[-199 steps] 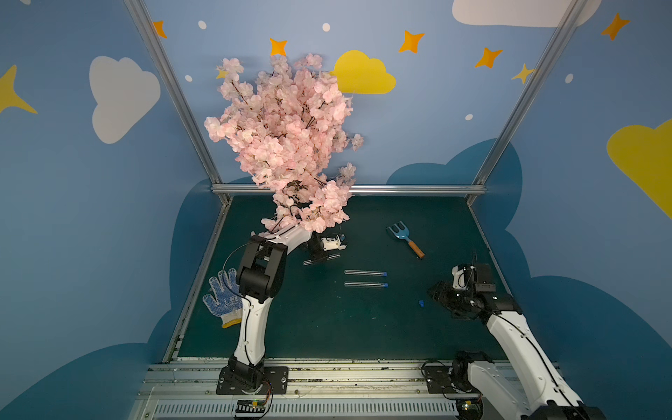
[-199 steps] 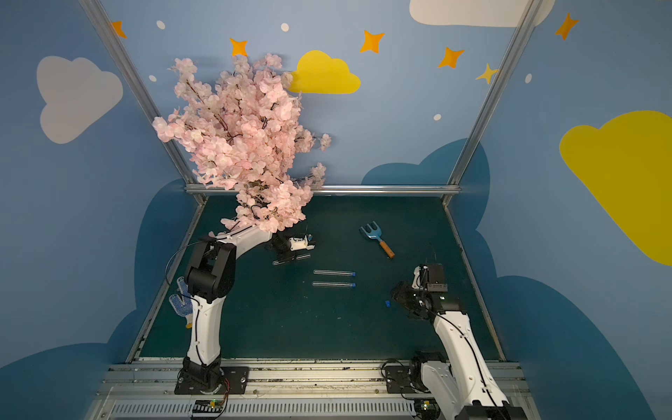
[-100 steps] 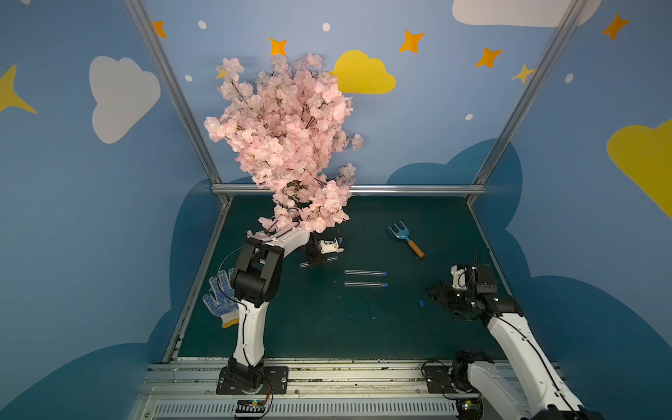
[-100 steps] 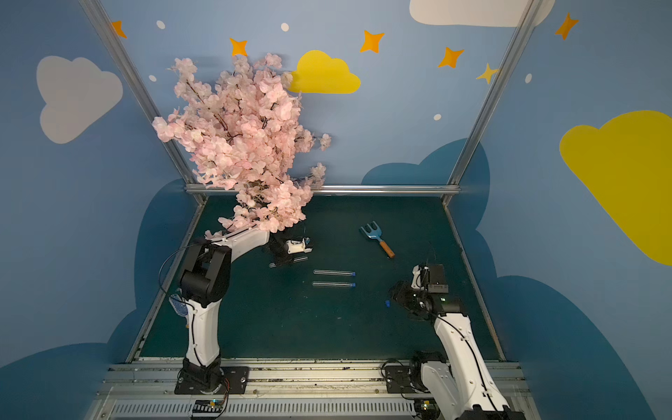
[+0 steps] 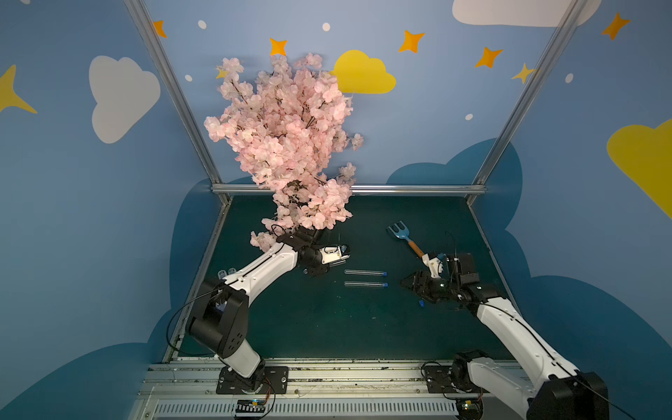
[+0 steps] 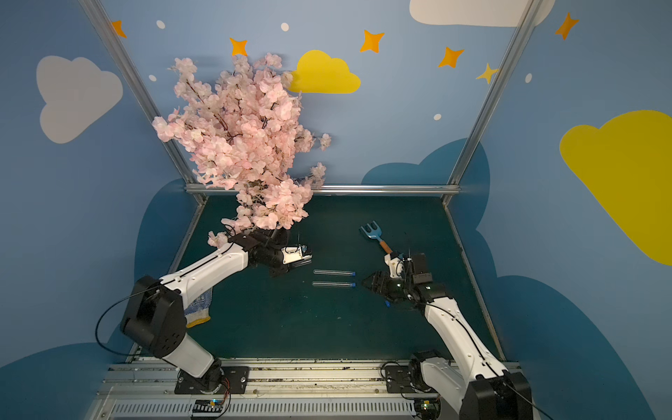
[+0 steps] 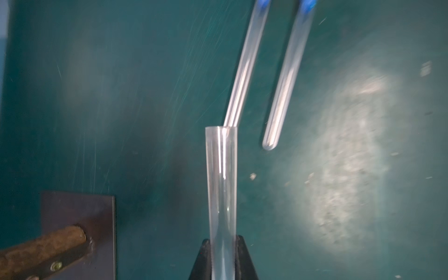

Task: Insert stoppers into test tubes
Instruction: Pick up the test tube at the center of the board.

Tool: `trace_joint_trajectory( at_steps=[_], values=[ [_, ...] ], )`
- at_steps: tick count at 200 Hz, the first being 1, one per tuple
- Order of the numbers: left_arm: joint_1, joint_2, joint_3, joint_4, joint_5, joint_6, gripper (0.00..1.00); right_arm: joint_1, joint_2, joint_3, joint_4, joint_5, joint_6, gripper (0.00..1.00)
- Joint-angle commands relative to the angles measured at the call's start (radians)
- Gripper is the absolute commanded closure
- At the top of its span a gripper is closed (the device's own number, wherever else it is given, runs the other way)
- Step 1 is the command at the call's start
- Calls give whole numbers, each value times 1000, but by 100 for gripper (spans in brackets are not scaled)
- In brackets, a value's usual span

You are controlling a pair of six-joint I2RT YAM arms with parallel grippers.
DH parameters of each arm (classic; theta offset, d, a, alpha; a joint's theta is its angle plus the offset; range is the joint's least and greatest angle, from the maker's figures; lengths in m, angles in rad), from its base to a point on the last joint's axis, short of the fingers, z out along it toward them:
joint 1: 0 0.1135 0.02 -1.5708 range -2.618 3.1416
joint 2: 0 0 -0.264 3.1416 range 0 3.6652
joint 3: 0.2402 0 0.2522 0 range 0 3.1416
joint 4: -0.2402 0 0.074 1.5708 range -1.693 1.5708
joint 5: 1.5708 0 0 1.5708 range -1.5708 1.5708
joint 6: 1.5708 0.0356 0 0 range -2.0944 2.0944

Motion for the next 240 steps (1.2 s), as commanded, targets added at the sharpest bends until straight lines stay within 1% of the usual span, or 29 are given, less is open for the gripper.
trace_joint_trajectory(
  at_steps=[1, 11, 16, 29, 46, 82, 113, 161, 199, 217, 229, 240],
  values=[
    [-8, -80, -70, 88, 80, -23, 93, 53, 64, 78, 154, -110, 53, 28],
    [-11, -121, -114, 155, 99, -24, 93, 68, 96, 102, 172, -131, 65, 27],
    [-13, -137, -131, 172, 135, -23, 93, 76, 113, 114, 180, -142, 65, 27],
    [-22, -162, -145, 189, 158, -30, 93, 101, 156, 153, 188, -157, 65, 25],
    [-40, -172, -148, 182, 155, -28, 93, 136, 216, 205, 195, -165, 64, 25],
    [-82, -166, -147, 173, 141, -22, 93, 204, 342, 278, 255, -154, 104, 25],
    [-107, -157, -143, 168, 131, -13, 93, 231, 414, 317, 258, -124, 111, 28],
    [-117, -143, -131, 161, 126, -8, 93, 293, 511, 368, 298, -154, 141, 33],
    [-121, -138, -129, 156, 120, -7, 93, 319, 558, 393, 295, -161, 144, 46],
    [-123, -136, -128, 151, 113, -6, 93, 333, 576, 409, 282, -161, 138, 49],
    [-123, -137, -126, 153, 113, -7, 93, 343, 586, 421, 270, -159, 134, 54],
    [-125, -134, -125, 153, 113, -12, 93, 352, 595, 427, 268, -161, 135, 56]
  ],
)
